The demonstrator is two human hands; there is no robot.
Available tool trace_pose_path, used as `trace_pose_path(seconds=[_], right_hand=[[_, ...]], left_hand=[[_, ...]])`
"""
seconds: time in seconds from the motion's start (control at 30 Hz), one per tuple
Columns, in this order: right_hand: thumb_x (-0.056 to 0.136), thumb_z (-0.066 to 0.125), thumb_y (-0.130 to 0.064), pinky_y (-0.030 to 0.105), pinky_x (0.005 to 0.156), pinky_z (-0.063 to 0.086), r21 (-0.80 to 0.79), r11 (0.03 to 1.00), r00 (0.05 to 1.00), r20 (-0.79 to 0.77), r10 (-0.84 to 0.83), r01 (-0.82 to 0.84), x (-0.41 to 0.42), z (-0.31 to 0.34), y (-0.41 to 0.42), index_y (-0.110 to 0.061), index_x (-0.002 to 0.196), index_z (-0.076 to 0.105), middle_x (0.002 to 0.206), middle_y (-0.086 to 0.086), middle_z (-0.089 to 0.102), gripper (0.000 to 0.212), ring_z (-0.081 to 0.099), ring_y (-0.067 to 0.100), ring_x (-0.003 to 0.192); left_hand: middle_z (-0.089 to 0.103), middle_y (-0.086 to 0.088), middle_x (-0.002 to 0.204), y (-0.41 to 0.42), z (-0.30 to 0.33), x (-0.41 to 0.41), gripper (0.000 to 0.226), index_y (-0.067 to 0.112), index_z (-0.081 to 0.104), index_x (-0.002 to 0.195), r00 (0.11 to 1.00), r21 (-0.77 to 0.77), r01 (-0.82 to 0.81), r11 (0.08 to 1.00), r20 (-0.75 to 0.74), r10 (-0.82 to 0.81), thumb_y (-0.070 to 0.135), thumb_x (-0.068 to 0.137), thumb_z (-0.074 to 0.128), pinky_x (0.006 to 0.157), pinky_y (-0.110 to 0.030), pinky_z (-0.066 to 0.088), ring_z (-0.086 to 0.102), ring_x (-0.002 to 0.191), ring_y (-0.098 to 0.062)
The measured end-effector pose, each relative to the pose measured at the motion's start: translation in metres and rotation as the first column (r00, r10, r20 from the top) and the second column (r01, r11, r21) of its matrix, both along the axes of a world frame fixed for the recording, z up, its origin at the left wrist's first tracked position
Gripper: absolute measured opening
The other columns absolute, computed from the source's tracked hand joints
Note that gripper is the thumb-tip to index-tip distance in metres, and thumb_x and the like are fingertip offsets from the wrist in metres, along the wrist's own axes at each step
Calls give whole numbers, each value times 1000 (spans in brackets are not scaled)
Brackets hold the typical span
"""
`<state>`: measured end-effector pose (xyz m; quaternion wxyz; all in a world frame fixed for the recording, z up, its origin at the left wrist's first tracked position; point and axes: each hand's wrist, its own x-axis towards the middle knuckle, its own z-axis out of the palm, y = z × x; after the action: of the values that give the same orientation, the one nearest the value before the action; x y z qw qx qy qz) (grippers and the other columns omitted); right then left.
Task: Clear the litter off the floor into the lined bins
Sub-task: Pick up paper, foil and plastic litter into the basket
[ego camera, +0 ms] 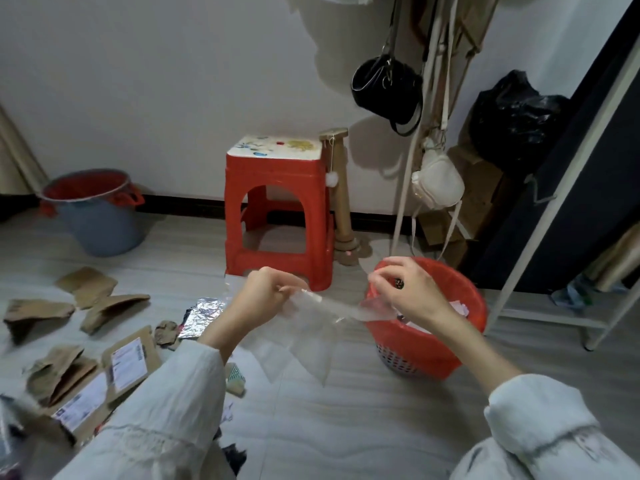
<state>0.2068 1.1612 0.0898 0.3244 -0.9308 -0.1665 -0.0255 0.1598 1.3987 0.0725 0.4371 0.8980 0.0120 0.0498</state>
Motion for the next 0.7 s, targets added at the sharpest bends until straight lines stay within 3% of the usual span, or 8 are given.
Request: trace_pose_path(seconds=[0.1,0.2,0.3,0.33,0.4,0.5,0.57,0.7], right_hand=[[84,65,-37,17,94,35,1,969,940,-242,240,-247,-8,-2,8,-29,138,43,127,-10,53,59,49,1,111],[76,72,-42,26,108,25,-32,951,890,-365,275,-307,-14,-7,20,-36,142,32,150,-2,30,77,29,13,138],[73,76,-36,22,84,40,3,967,933,-262,247,-255,-13,-9,30,-24,106,62,104,-10,60,37,54,10,107],[71,77,-37,24,72,41,-9,976,954,-216,209,-216,-14,-9,33,-23,86,64,83,-10,61,25,58,11,89],[68,77,-43,28,60,40,-59,992,986,-125,106,-114,-11,-11,36,-23,63,57,63,-11,55,29,55,13,71],[69,75,-48,27,56,35,-39,997,997,-44,-63,62,-10,-13,39,-22,52,49,59,-7,52,41,53,17,68],[70,75,-47,27,57,38,26,993,992,-57,-113,114,-12,-14,45,-19,50,50,59,-3,55,42,55,18,67],[77,72,-37,26,62,46,131,991,985,-169,23,-1,-19,-12,61,-12,72,67,71,2,66,26,60,15,68]], left_hand=[[70,1,82,-6,7,-4,62,29,68,51,993,56,47,997,103,-52,-21,73,39,73,-25,54,64,71,-5],[68,2,90,-12,13,-8,62,29,64,49,979,5,92,996,182,-92,-23,71,39,75,-21,50,63,82,-7],[69,3,87,-19,17,-13,54,34,62,70,971,-81,114,990,219,-94,-15,82,43,68,-21,46,60,71,-9],[68,4,86,-20,18,-15,50,34,63,82,976,-119,109,987,202,-84,-12,84,43,67,-26,47,57,68,-12],[64,6,80,-19,20,-16,44,30,61,106,992,-202,90,975,105,-69,-4,84,44,74,-35,52,54,70,-14],[59,8,85,-19,20,-19,41,27,59,116,996,-266,74,961,-28,-85,32,75,58,88,-41,53,59,87,-13],[60,7,92,-24,18,-17,46,24,58,108,999,-103,37,994,28,-34,48,70,67,81,-29,50,58,92,-13],[63,0,76,-27,15,-9,18,15,55,86,937,95,-209,973,306,171,29,84,66,67,-34,48,61,80,-25]])
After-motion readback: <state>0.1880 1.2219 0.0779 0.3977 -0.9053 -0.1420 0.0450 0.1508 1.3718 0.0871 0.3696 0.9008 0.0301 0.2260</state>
